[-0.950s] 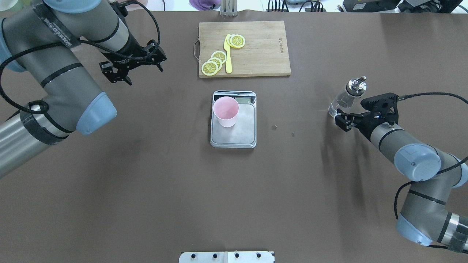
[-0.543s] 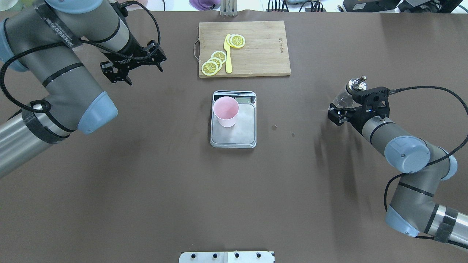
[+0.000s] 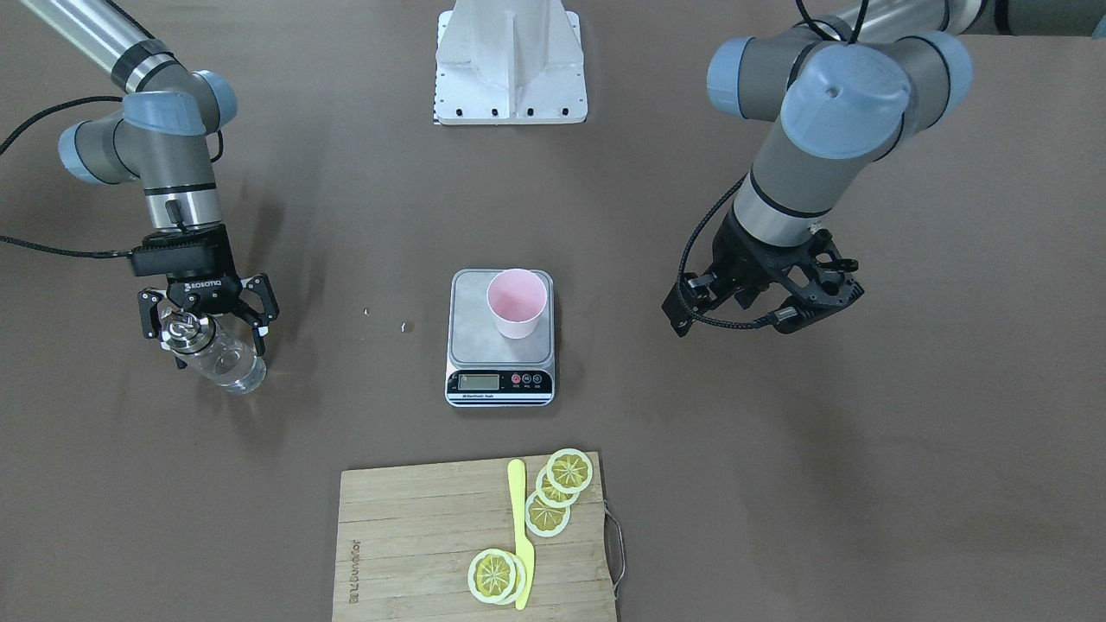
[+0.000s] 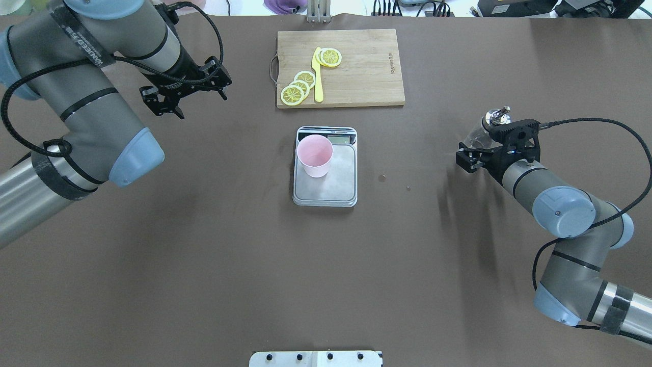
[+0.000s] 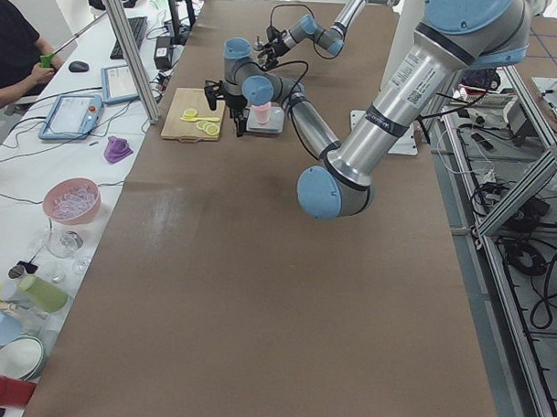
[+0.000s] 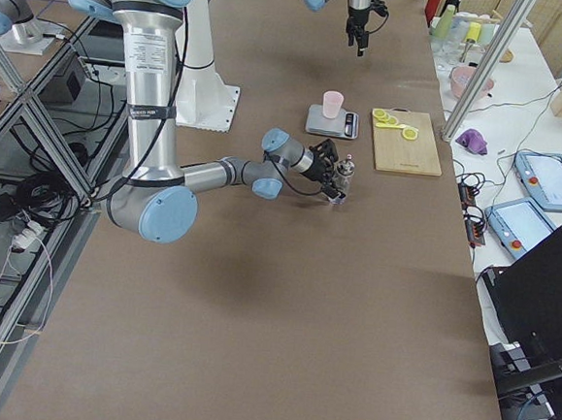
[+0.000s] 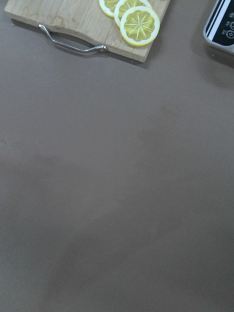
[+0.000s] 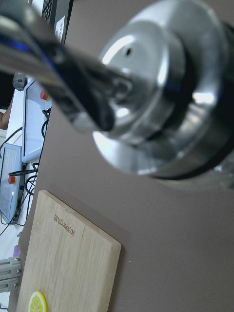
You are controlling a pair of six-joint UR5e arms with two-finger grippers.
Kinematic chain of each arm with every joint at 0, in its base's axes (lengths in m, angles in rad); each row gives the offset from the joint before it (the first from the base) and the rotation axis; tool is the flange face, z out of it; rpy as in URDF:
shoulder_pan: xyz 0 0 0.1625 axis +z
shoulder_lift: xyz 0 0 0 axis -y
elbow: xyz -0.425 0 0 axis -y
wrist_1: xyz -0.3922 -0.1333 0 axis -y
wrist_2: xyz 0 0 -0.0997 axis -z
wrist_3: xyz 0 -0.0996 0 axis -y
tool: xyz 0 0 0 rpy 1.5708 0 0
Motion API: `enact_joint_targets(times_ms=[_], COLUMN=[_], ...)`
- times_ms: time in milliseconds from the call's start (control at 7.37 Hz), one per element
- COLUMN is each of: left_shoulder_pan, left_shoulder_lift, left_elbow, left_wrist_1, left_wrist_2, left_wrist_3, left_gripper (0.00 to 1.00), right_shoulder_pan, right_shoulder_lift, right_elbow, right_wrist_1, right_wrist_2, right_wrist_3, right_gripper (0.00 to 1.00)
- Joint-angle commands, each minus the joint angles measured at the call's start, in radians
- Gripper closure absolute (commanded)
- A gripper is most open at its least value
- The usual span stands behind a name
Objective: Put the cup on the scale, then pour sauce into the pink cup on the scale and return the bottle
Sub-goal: 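Close the right gripper on the bottle and lift it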
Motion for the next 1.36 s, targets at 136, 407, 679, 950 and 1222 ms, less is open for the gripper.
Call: enact_joint_targets(times_ms=[136, 407, 679, 950, 1222], left_shoulder_pan=[0.0, 0.0, 0.0, 0.0, -0.002], left_shoulder_lift=[0.001, 0.001, 0.001, 0.002, 0.004], left_elbow=[0.0, 0.0, 0.0, -0.001, -0.001], left_wrist_1=[0.0, 0.0, 0.0, 0.001, 0.0], left_wrist_2=[0.0, 0.0, 0.0, -0.002, -0.003], left_wrist_3=[0.0, 0.0, -0.002, -0.002, 0.001], left_gripper=[0.02, 0.02, 0.02, 0.02, 0.02], right_shoulder_pan=[0.004, 0.006, 0.019, 0.104, 0.116], right_shoulder_lift=[0.008, 0.015, 0.017, 0.017, 0.046], right_elbow=[-0.004, -0.008, 0.009, 0.061, 0.159], right_wrist_1=[0.0, 0.0, 0.0, -0.009, -0.154], right_wrist_2=[0.002, 0.008, 0.032, 0.164, 0.17], right_wrist_3=[0.004, 0.003, 0.001, -0.007, -0.049], right_gripper=[0.05, 0.84, 1.0, 1.0, 1.0])
